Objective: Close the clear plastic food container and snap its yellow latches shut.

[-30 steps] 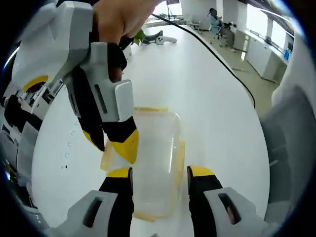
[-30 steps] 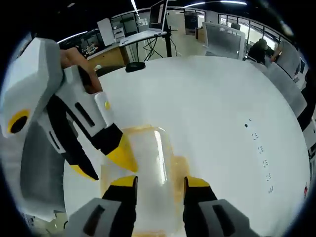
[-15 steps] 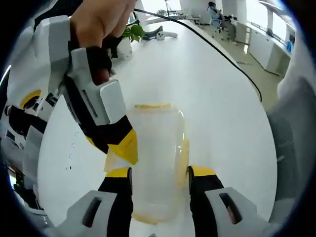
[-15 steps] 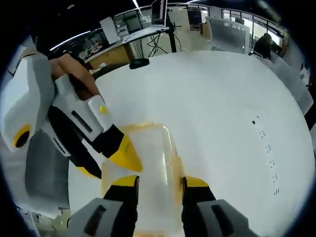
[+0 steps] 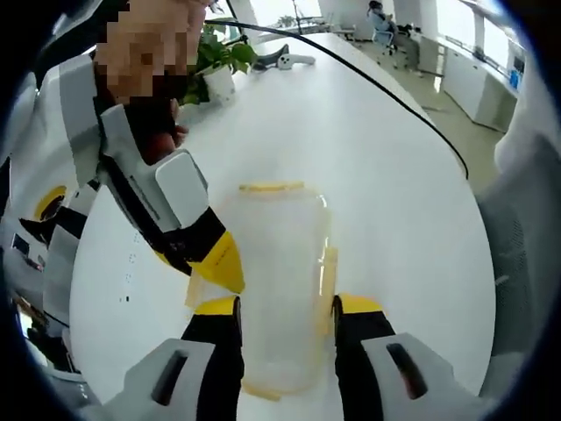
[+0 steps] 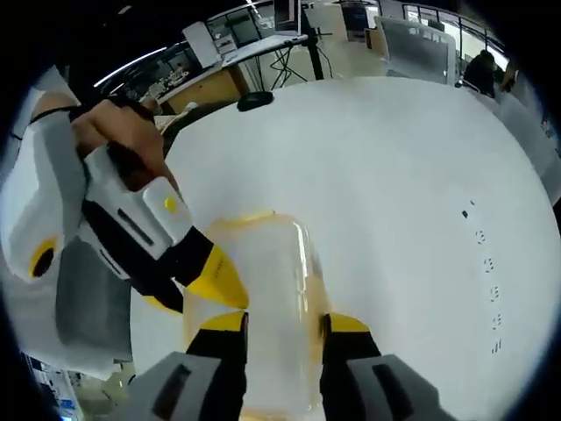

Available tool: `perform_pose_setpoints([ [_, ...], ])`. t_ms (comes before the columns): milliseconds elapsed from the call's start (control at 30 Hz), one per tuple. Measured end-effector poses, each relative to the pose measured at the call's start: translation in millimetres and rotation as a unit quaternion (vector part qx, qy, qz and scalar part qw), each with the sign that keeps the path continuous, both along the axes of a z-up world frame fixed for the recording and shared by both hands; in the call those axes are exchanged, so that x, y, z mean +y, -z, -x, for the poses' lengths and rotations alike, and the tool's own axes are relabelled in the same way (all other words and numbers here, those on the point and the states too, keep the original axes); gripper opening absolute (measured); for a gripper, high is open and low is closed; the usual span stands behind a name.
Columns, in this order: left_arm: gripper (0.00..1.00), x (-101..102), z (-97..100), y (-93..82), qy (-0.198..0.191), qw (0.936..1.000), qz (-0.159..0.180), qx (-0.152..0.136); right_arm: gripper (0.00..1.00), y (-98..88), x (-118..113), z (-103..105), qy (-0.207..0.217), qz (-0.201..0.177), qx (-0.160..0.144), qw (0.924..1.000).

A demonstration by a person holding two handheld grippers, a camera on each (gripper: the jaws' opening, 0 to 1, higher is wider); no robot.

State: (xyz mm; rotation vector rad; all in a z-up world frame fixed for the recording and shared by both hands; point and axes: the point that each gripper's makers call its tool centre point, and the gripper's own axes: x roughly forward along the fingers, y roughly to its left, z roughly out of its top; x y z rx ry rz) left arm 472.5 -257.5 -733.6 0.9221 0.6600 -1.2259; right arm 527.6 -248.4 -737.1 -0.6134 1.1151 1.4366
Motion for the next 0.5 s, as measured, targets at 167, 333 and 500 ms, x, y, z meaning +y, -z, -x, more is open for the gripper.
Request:
perform_pose_setpoints([
  [167, 0.34, 2, -6.4, 9.8, -0.020, 0.9998, -0.006, 0.000, 0.25, 2.5, -4, 7, -0.017, 0.013, 0.016, 0.9996],
  [333, 0.35, 2, -1.3, 2.7, -0.013, 0.9999, -0.004, -0.004, 0.26, 1.9, -2, 5, -0.004, 0.007, 0.017, 0.9998],
  [500, 0.36, 1, -1.3, 1.9, -0.014, 0.9999, -0.003, -0.008, 0.27, 1.6, 1, 3, -0.003, 0.006, 0.018, 0.9998],
])
